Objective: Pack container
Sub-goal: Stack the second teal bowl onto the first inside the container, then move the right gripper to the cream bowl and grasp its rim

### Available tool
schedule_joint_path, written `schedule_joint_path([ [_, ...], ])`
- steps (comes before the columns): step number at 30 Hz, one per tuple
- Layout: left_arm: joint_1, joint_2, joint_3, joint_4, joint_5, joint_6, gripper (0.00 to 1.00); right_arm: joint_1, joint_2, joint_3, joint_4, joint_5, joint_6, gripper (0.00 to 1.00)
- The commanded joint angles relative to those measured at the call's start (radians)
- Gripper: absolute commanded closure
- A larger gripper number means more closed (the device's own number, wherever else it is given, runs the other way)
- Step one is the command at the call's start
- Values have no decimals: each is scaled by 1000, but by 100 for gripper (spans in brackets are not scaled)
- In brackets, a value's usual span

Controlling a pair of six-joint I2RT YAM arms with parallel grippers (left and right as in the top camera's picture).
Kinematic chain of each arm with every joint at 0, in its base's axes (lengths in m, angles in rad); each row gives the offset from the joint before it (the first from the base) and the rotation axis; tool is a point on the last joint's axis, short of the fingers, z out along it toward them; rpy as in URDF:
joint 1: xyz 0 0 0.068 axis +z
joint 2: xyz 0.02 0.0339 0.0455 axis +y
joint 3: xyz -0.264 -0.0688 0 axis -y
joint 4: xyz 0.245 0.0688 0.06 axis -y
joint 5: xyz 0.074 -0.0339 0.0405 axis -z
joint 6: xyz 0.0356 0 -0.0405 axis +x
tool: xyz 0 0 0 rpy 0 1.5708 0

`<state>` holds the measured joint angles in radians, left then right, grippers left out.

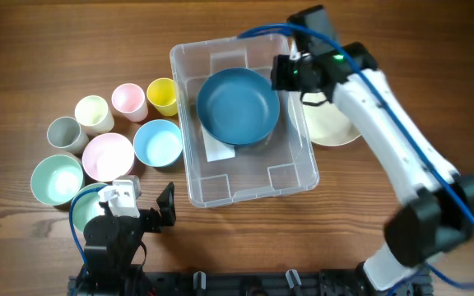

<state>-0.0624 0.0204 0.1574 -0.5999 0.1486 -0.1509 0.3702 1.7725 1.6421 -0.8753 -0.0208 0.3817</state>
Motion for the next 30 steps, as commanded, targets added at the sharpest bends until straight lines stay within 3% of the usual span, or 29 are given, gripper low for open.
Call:
schedule_joint_path([
  [1, 8, -5, 0, 1, 19, 9, 0, -84, -205, 37, -56, 145, 26, 29],
  [5, 8, -5, 0, 1, 19, 9, 0, -285, -245, 34, -197, 198, 106, 26],
  [12, 8, -5, 0, 1, 19, 9, 0, -528, -128, -157, -272, 25, 116, 21],
  [17, 8, -5, 0, 1, 19, 9, 0, -529, -71, -328, -165, -26, 90, 22],
  [26, 8, -5, 0, 1, 19, 9, 0, -529, -70, -417, -100, -85, 93, 23],
  [30, 8, -5, 0, 1, 19, 9, 0, -529, -69, -542, 59, -86, 140, 29],
])
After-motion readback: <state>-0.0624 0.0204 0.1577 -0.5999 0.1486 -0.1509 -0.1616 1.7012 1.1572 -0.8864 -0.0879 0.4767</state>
